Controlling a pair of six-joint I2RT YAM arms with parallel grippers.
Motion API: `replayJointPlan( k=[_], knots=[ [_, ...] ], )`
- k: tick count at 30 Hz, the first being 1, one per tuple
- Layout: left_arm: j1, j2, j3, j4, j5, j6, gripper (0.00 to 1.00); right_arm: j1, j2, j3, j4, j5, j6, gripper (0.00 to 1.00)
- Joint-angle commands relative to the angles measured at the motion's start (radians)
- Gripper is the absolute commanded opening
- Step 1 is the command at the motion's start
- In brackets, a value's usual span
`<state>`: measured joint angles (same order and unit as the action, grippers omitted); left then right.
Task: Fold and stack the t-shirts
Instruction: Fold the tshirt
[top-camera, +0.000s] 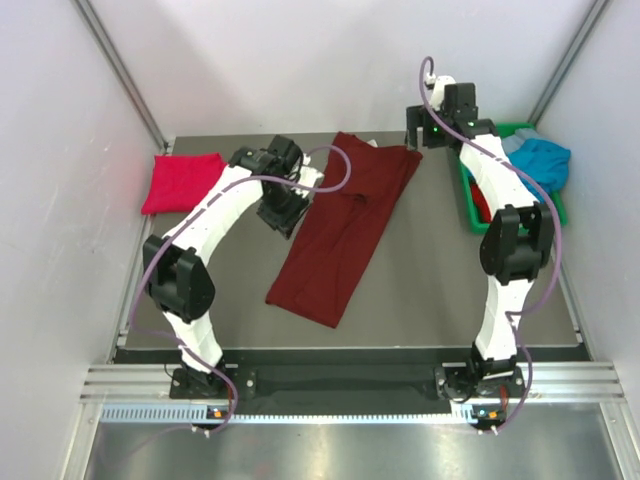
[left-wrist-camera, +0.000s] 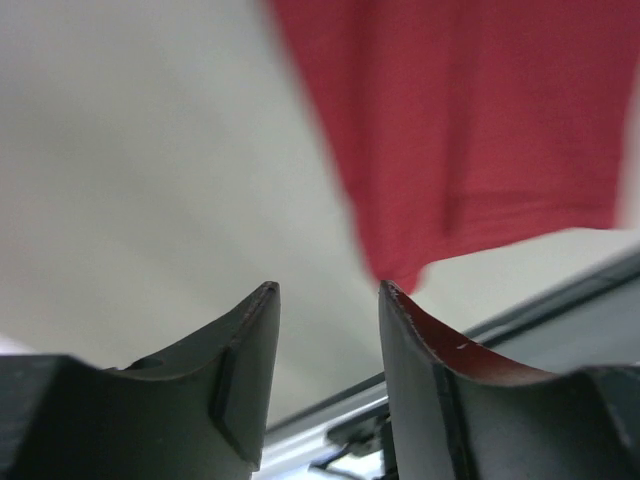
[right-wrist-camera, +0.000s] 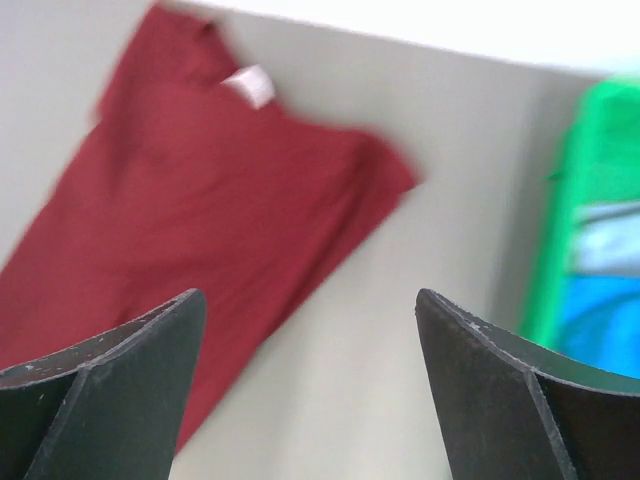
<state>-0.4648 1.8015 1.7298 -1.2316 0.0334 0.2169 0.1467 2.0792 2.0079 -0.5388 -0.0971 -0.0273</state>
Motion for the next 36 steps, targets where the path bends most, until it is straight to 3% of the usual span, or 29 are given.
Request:
replayJointPlan(
  k=[1,4,8,14,23,36],
  knots=[
    [-0.005,0.068,0.059,-0.061,0.284,0.033,0.49,0.053,-0.067,-0.138,-0.015,-0.127,0.086,0.86],
    [-0.020,0.110,0.076,-0.089,0.422,0.050,0.46,0.059,-0.061,-0.176,-0.009,-0.133,0.096,0.86],
    [-0.070,0.140,0.059,-0.114,0.462,0.073,0.42,0.041,0.019,-0.135,-0.010,-0.148,0.093,0.85],
    [-0.147,0.139,-0.035,-0.115,0.462,0.082,0.39,0.039,0.192,0.008,-0.012,-0.144,0.083,0.84],
    [-0.215,0.188,-0.102,-0.115,0.467,0.079,0.38,0.045,0.321,0.135,0.025,-0.208,0.128,0.84],
    [-0.242,0.433,-0.023,-0.109,0.468,0.049,0.36,0.070,0.392,0.166,0.026,-0.199,0.142,0.84]
  ],
)
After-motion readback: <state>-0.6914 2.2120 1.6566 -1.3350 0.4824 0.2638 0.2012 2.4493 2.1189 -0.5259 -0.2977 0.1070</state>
